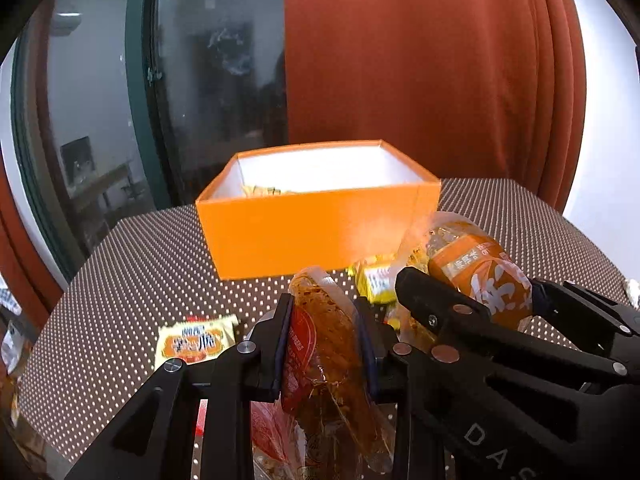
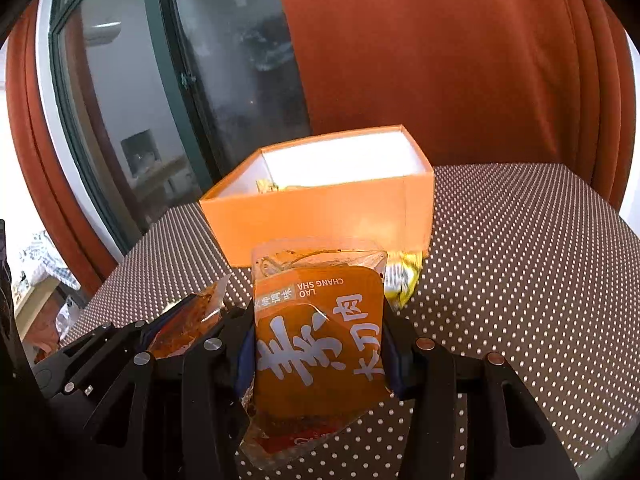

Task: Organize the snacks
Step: 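Lift both held meat packs and carry them over the orange box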

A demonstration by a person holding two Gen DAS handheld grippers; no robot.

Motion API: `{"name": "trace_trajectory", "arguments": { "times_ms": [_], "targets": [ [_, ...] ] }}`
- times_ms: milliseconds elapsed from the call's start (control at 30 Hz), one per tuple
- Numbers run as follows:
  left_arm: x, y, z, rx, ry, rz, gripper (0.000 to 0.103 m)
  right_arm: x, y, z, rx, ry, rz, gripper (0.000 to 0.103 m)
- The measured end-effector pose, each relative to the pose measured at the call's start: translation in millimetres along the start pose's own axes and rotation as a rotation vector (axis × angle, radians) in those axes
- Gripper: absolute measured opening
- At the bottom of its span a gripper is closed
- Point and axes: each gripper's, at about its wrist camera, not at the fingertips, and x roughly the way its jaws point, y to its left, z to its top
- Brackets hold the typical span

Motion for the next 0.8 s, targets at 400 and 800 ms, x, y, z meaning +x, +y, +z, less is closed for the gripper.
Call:
{"name": "trace_trajectory", "arguments": {
  "times_ms": [400, 800],
  "targets": [
    [-15, 2, 48, 0.005, -0.087, -0.014, 0.028, -17, 9, 40, -0.036, -0.094, -0.005, 0.053],
    [-3, 4, 96, 0.016, -0.142, -0.025, 0.029, -13, 7, 82, -0.042, -0.17, -0.027, 0.053]
  ]
}}
